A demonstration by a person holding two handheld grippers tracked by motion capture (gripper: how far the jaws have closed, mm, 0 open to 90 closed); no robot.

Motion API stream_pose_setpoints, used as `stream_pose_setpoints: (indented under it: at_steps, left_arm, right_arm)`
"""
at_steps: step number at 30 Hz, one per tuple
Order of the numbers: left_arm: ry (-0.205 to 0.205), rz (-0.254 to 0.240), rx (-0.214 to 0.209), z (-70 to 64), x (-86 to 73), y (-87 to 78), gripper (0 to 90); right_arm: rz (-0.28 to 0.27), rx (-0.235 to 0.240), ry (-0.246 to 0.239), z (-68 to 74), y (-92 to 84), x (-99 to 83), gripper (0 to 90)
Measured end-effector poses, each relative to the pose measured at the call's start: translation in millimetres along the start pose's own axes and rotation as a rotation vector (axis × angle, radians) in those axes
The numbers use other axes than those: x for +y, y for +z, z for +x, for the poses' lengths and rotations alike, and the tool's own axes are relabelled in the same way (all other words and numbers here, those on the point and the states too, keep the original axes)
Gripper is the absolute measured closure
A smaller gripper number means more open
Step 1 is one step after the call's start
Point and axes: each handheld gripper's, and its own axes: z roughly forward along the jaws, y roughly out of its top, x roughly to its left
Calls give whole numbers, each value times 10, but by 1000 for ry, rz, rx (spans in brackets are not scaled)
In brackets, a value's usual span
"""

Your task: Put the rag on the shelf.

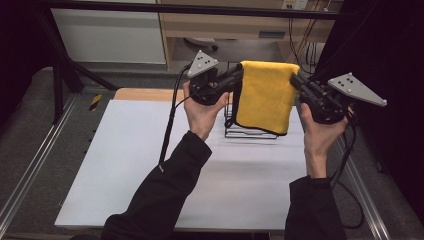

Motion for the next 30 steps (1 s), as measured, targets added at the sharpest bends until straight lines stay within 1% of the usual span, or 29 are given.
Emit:
stream_pose_setpoints:
  at_steps: [1, 2, 3, 4, 7, 8, 14, 17, 18, 19, 23, 28, 30]
  left_arm:
    - [4, -2, 3, 4, 28, 7, 795]
    - [7, -5, 4, 7, 54, 15, 795]
    - [7, -10, 5, 6, 80, 23, 795]
    - [10, -11, 6, 8, 107, 30, 796]
    - [18, -21, 7, 1, 177, 48, 795]
    - [25, -23, 10, -1, 199, 50, 795]
    - [36, -40, 24, 22, 302, 84, 795]
    - [29, -45, 23, 64, 361, 97, 795]
    - [26, -49, 23, 74, 383, 101, 795]
    - [25, -51, 25, 85, 406, 104, 795]
    - [27, -58, 30, 118, 502, 116, 795]
    - [39, -60, 37, 148, 620, 139, 795]
    - [58, -55, 44, 148, 664, 155, 795]
  right_arm:
    - [0, 0, 0, 0, 0, 0, 856]
    - [-5, -2, -1, -13, 28, 47, 857]
    - [-5, -2, -1, -13, 28, 47, 857]
    - [-14, -6, -2, -26, 50, 93, 857]
    - [-22, -9, -2, -44, 69, 138, 856]
    - [-28, -12, 0, -64, 88, 179, 856]
    - [-43, -9, -7, -85, 140, 258, 856]
    - [-52, -6, -8, -92, 178, 308, 856]
    - [-59, -5, -8, -92, 202, 350, 856]
    - [-59, -5, -8, -92, 202, 350, 856]
    - [-68, -4, -10, -95, 279, 460, 856]
    - [-80, -7, -9, -119, 344, 555, 856]
    - [-82, -9, -6, -126, 357, 568, 856]
